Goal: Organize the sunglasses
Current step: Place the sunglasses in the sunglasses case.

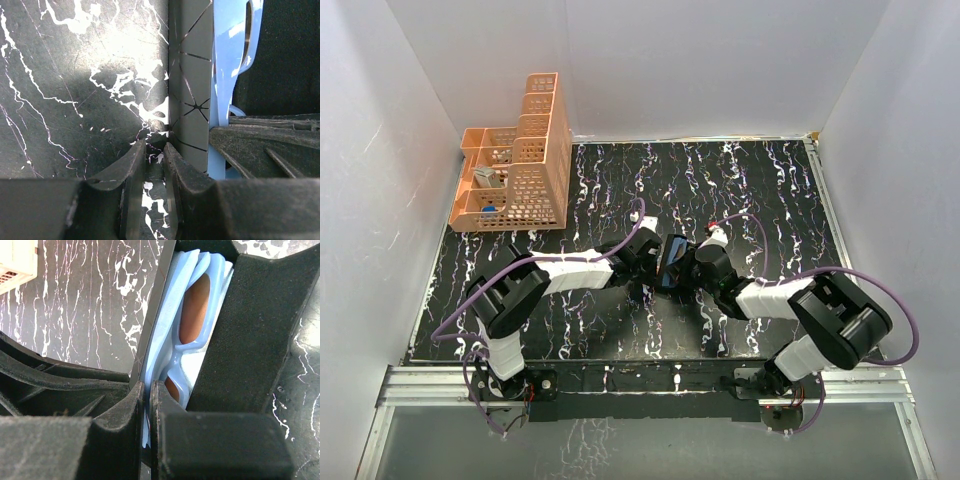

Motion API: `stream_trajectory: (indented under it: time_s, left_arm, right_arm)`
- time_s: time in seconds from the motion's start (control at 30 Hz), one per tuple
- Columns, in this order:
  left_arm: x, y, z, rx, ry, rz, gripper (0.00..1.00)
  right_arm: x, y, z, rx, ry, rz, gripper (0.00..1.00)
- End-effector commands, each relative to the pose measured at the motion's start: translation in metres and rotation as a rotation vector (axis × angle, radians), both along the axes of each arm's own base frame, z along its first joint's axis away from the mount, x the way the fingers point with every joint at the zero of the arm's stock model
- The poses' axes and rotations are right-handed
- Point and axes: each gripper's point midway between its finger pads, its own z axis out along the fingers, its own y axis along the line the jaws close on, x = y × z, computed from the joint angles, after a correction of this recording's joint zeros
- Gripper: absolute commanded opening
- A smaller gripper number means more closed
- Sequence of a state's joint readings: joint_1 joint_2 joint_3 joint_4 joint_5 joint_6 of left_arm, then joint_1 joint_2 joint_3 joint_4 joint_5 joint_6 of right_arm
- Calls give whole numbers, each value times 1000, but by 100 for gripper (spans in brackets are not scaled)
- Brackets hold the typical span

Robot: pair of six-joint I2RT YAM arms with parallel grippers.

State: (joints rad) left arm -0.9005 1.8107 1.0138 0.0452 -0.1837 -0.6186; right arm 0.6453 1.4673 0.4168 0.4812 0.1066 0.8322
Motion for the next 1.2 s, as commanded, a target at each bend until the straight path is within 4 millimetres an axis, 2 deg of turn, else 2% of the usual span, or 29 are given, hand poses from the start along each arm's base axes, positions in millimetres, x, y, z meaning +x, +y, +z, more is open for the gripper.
stream_trajectory:
  time_s: [0.0,0.33,0.43,0.8,1.17]
  left_arm:
    - [5,-16,18,-44,-28,-22,21]
    - [4,-18,19,-47,-28,-29,20]
    - [4,-19,19,-49,-26,-29,20]
    - [1,-19,17,-50,-21,-33,21]
    - [1,-19,16,-46,-23,-34,20]
  right_arm:
    - [6,-1,-7,-29,6,-8,0]
    - [7,0,-15,-33,19,-6,0]
    - [6,2,-17,-32,28,9,5]
    - [9,-8,3,-78,-27,-10,21]
    - [8,-17,9,-106,-49,-28,23]
